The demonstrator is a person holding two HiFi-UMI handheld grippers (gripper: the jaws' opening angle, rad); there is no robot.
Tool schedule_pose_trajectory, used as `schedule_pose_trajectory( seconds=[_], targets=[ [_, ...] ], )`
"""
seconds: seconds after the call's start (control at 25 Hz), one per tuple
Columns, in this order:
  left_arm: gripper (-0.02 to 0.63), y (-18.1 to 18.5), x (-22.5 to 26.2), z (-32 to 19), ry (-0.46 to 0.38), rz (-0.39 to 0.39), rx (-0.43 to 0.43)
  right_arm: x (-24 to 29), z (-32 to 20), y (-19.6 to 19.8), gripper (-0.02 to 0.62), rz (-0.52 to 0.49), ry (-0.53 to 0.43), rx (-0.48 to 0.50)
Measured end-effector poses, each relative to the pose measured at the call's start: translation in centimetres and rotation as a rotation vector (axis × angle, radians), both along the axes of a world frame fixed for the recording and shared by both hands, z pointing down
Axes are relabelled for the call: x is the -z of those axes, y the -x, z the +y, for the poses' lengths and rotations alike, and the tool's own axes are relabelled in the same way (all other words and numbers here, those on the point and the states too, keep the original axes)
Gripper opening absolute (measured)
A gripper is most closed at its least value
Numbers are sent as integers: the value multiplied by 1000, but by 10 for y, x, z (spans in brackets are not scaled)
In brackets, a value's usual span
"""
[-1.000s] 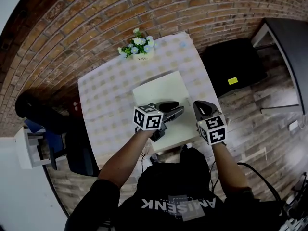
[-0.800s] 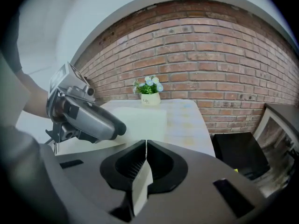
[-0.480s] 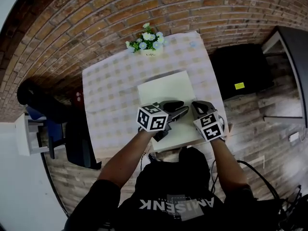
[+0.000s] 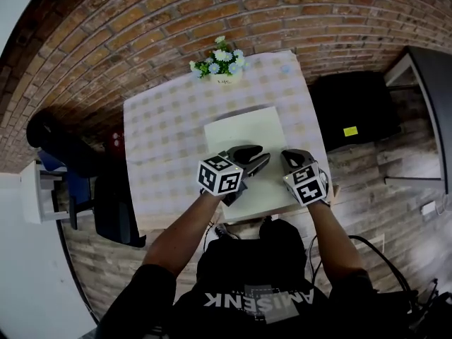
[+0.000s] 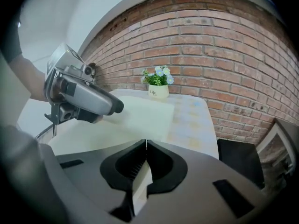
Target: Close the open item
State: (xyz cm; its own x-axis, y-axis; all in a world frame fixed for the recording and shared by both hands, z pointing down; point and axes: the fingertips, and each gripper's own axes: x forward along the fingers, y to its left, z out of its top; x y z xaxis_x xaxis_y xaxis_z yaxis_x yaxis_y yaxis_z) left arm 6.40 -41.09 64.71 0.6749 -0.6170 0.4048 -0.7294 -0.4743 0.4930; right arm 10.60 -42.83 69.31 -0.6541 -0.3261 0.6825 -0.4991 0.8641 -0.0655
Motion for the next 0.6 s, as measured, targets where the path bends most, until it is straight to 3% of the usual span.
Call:
schedule_pose_trajectory(
  seconds=[0.32, 0.6],
  targets=[
    [143, 48, 31, 21, -82, -22, 150, 10, 7, 2, 43, 45, -22, 39],
    [141, 88, 73, 47, -161, -20, 225, 54, 9, 6, 43, -18, -66, -42]
  ],
)
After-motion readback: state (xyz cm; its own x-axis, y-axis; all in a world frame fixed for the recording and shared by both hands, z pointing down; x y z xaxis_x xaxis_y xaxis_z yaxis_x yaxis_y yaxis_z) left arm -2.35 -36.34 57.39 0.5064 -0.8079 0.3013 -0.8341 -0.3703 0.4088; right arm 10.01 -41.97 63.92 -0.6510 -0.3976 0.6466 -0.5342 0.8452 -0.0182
